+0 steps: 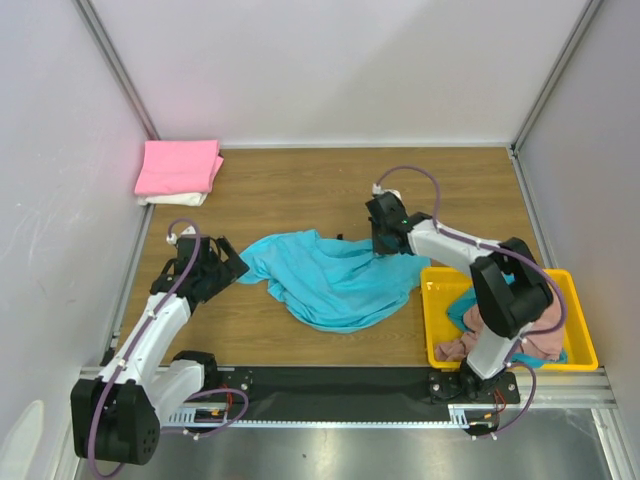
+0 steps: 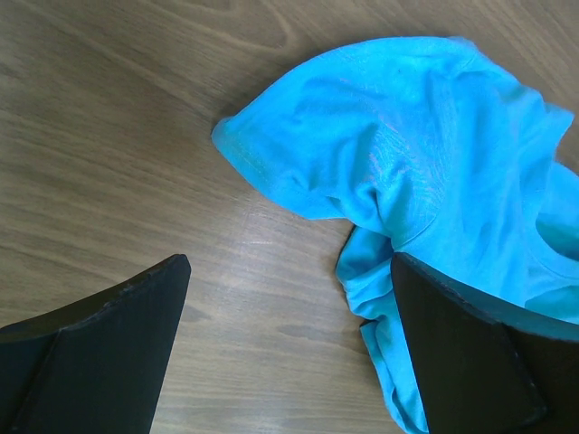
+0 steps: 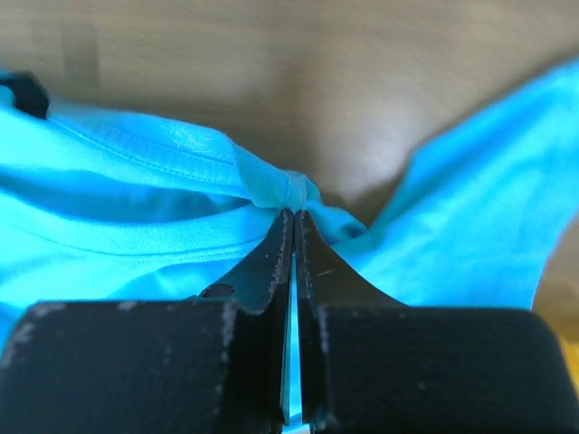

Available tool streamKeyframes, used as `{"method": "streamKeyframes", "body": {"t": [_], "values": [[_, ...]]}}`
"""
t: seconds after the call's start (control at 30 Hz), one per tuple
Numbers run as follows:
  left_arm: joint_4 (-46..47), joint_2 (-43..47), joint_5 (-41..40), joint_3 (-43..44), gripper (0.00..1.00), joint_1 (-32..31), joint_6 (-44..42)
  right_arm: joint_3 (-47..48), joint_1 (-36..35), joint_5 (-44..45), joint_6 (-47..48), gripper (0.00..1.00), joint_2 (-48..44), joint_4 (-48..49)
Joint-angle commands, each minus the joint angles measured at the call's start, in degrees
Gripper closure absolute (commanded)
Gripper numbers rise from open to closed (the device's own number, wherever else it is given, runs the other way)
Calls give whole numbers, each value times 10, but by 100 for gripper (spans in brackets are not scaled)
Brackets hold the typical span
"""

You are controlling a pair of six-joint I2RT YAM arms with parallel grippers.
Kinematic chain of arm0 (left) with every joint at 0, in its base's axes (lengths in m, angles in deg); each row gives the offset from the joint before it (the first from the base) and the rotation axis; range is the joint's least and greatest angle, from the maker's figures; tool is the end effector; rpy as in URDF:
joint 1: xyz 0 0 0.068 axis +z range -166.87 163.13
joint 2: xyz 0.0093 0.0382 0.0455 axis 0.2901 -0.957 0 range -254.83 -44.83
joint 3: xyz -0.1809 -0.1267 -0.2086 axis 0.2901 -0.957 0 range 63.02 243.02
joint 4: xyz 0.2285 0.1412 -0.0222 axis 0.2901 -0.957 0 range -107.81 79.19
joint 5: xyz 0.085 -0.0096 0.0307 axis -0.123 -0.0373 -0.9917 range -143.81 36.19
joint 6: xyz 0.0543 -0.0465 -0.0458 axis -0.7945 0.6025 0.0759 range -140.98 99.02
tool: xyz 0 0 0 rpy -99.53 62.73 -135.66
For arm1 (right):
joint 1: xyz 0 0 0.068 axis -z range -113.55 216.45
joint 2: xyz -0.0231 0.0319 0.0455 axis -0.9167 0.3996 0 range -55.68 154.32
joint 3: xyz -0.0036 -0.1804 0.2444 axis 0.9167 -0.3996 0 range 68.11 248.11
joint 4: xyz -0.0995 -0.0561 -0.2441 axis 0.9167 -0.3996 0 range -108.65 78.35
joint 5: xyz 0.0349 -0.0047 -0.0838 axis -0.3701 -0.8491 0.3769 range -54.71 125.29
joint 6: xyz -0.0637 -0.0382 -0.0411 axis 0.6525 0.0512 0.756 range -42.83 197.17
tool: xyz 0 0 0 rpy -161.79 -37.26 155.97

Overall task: Fold and stack the t-shirts
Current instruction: Flatten the tshirt out

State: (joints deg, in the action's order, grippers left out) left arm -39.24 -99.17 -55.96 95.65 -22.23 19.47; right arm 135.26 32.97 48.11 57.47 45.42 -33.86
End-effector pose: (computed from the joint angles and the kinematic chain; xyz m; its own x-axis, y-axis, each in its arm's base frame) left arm 0.1999 -0.0159 0.2018 -0.6267 -0.5923 -0.5064 -0.4429 0.8054 -0.3938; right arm 0.3448 0.2083 0.1901 -0.7988 -0.1342 -0.5864 -0.1758 0.9843 0.0142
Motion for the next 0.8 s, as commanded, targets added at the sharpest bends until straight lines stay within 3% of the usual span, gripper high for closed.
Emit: {"method": "streamKeyframes", "body": {"t": [0.0, 0.3, 0.5, 0.6, 0.63, 0.77], "values": [[24, -3, 13, 3, 1, 7, -3, -58, 16, 39, -32, 100, -67, -19], [54, -39, 31, 12, 1, 7, -4, -131, 67, 87, -102, 100, -136, -99], [99, -63, 56, 22, 2, 7, -5, -152, 101, 31, -83, 100, -187, -88], [136, -85, 77, 27, 3, 7, -7, -119, 100, -20, -58, 83, -207, -68], [164, -90, 84, 31, 4, 7, -12, -108, 102, -32, -54, 72, -209, -57], [221, -138, 116, 48, 8, 6, -27, -38, 101, -83, -35, 51, -198, -31]]}}
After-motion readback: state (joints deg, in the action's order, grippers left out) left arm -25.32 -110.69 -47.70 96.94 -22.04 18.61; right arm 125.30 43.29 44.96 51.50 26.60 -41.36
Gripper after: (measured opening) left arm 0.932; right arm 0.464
